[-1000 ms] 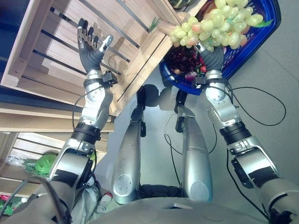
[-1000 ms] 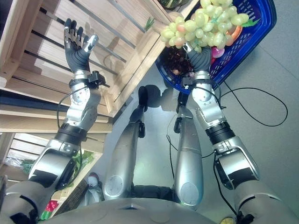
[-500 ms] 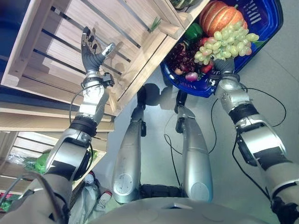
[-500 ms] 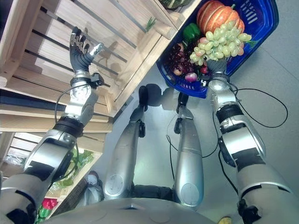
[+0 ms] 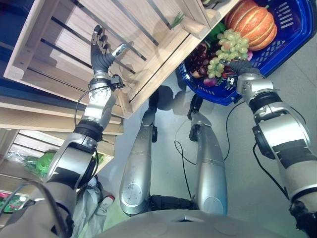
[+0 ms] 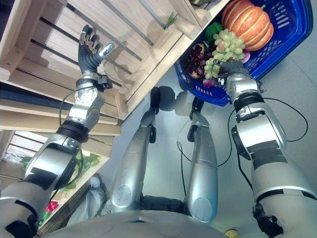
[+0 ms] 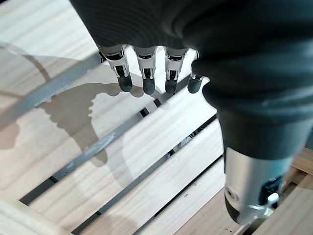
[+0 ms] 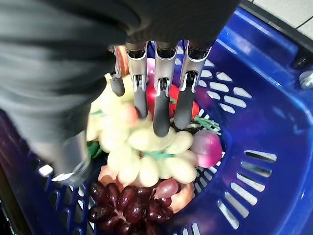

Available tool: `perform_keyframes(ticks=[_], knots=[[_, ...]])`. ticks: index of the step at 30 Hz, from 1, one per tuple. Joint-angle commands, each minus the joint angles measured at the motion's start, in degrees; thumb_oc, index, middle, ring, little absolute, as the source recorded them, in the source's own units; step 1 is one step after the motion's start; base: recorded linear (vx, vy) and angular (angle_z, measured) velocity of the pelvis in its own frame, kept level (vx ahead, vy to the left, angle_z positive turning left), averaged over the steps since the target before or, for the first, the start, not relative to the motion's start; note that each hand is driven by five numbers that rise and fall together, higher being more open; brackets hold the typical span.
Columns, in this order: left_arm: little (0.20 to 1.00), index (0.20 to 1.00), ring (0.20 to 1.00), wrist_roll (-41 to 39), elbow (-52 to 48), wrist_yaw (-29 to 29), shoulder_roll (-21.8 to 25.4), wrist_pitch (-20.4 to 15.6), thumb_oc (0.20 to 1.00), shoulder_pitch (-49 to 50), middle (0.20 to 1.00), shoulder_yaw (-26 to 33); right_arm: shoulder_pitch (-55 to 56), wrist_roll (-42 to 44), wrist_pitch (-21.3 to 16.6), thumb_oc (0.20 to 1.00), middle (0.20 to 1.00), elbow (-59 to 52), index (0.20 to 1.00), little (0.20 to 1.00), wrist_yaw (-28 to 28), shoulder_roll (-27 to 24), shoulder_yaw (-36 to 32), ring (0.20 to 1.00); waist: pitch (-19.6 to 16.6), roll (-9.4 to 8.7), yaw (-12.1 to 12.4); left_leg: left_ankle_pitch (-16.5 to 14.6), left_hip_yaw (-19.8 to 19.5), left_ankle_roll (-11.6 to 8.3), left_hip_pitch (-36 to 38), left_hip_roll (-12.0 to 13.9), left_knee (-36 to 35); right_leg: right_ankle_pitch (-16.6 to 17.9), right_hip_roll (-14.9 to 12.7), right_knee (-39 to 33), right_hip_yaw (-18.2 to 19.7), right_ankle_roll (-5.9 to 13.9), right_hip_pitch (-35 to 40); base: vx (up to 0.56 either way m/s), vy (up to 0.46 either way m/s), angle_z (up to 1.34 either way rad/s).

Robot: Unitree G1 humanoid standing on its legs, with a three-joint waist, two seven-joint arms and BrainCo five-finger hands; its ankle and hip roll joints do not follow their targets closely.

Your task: Pick up fruits and vegetables into the basket

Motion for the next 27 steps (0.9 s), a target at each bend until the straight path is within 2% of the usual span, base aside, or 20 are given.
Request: perform_keyframes(ticks=[1,8,14,15,20,21,22,25,27], knots=[[1.000,1.000,1.000,0.96,0.13,0.47,-0.57,-1.69,1.000,-0.02,1.000,0.72,0.38,-1.88,0.65,1.000,1.000,1.88,1.000,1.000,-2.28,-3.64,1.22,1.000,-2.57,3.43,-0.31,-6.21,1.62,1.76,-3.55,-3.18,7.25,0.35,1.29,-0.95,-3.30,4.89,0.60,0.01,0.024,0.03],[1.000,1.000,1.000,1.46,0.08,1.03,-0.86,-1.37,1.000,1.52,1.000,0.99,1.73,-2.49,-0.63,1.000,1.000,1.37,1.000,1.000,-4.61,-3.53,-0.35,1.000,-2.57,3.31,-0.57,-6.53,1.18,2.18,-3.10,-3.47,7.06,0.30,2.28,-0.97,-2.28,4.87,0.71,0.00,0.000,0.00],[1.000,1.000,1.000,3.13,1.99,-0.11,-0.36,0.93,1.000,4.76,1.000,0.88,5.60,-6.26,-5.56,1.000,1.000,0.12,1.000,1.000,-9.27,-3.58,-1.75,1.000,-2.57,2.88,-1.10,-6.56,0.51,2.44,2.51,-3.92,4.70,0.52,3.16,-2.98,-0.83,5.14,5.95,-0.01,0.025,0.02],[1.000,1.000,1.000,3.53,2.87,-1.55,-0.34,1.87,1.000,7.49,1.000,0.75,8.09,-7.08,-7.36,1.000,1.000,-0.82,1.000,1.000,-10.46,-3.62,-2.69,1.000,-2.57,2.62,-1.09,-6.53,0.30,2.41,5.61,-3.89,3.53,0.71,2.92,-4.26,-0.65,5.47,8.98,0.00,0.000,0.00],[1.000,1.000,1.000,4.91,4.71,-4.31,-0.80,2.33,1.000,15.26,1.000,0.90,15.24,-9.24,-9.59,1.000,1.000,-2.62,1.000,1.000,-11.54,-4.15,-4.96,1.000,-2.57,1.74,-0.86,-6.10,-0.12,2.27,13.72,-3.72,0.07,1.68,2.13,-8.53,-0.71,6.18,17.45,0.03,0.003,0.02],[1.000,1.000,1.000,5.86,6.05,-6.06,-1.50,2.30,1.000,20.20,1.000,1.45,20.29,-9.47,-11.21,1.000,1.000,-3.47,1.000,1.000,-11.10,-4.03,-6.46,1.000,-2.58,1.03,-0.68,-6.50,-0.46,2.19,19.52,-3.62,-1.93,1.57,1.60,-10.99,-0.43,6.54,23.58,0.05,-0.002,-0.02],[1.000,1.000,1.000,6.12,6.16,-6.13,-1.55,2.27,1.000,20.51,1.000,1.51,20.67,-9.51,-11.33,1.000,1.000,-3.55,1.000,1.000,-11.03,-4.02,-6.62,1.000,-2.58,1.00,-0.69,-6.22,-0.53,2.19,19.93,-3.60,-2.33,1.93,1.59,-11.54,-0.46,6.56,24.09,0.09,-0.015,-0.01],[1.000,1.000,1.000,8.46,8.21,-8.74,-2.16,1.89,1.000,26.31,1.000,1.87,28.76,-9.98,-13.45,1.000,1.000,-4.71,1.000,1.000,-10.26,-3.06,-8.73,1.000,-6.12,-0.07,-0.47,-6.28,-0.82,2.03,25.03,-3.23,-5.42,2.73,0.97,-15.76,-0.54,6.76,30.24,0.13,-0.037,0.06],[1.000,1.000,1.000,11.05,10.00,-10.68,-2.29,2.86,1.000,29.05,1.000,2.23,34.17,-10.80,-14.44,1.000,1.000,-5.19,1.000,1.000,-9.95,-1.73,-9.55,1.000,-9.48,-0.94,-0.38,-6.49,-0.65,1.84,28.67,-2.80,-7.65,3.16,0.82,-18.82,-0.64,6.87,34.73,0.19,-0.062,0.12]])
